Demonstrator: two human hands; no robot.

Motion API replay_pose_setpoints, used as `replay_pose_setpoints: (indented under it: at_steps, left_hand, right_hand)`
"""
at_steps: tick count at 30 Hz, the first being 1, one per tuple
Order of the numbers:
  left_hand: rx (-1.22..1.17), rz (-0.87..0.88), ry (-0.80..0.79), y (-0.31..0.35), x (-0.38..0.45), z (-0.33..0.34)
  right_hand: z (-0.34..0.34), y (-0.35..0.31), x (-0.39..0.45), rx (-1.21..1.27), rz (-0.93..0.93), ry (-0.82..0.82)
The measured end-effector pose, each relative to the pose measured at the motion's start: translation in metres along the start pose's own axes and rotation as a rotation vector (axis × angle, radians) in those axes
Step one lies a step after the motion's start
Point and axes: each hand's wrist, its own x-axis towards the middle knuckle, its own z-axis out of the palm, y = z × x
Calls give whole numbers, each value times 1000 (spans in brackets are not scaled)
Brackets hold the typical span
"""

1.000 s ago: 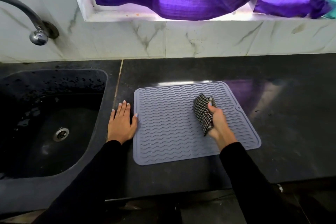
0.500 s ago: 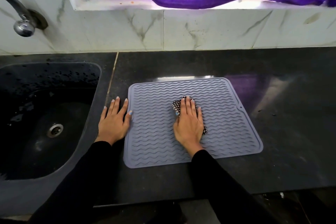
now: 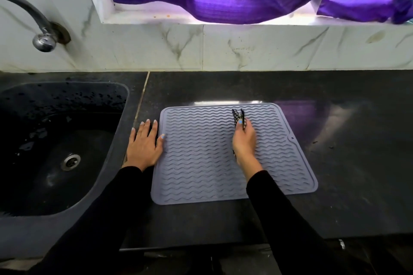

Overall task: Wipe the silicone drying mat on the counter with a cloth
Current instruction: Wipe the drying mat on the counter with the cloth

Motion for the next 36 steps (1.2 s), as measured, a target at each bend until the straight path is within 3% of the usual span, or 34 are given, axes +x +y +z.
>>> replay_pose_setpoints:
  at_steps: [5,7,20,23,26,27,28,31,34,36]
  left_hand:
    - [-6,70,-21,5,14,9]
    - [-6,72,-18,3,14,12]
    - [-30,62,11,0,15,17]
    - [-25,62,11,0,15,16]
    - [-28,63,8,0,15,15]
    - [-24,63,10,1,15,15]
    - [-22,62,11,1,16,15]
    - [-22,56,12,0,16,16]
    - [-20,59,11,0,15,17]
    - [-18,57,11,-1,15,18]
  right_hand:
    - [23,19,3,-746,-468,-175]
    - [31,35,2,-935,-578,-167]
    - [34,34,1,-889,-528,-100]
    - [28,26,3,-650,-395,-97]
    - [13,4,17,224,71,-60]
    - [5,1,25,416,121,18]
    - [-3,-3,30,430,102,68]
    - [-25,1,37,-172,-194,63]
    - [-20,28,39,-835,-417,-94]
    - [-12,42,40,-1043,-500,-119]
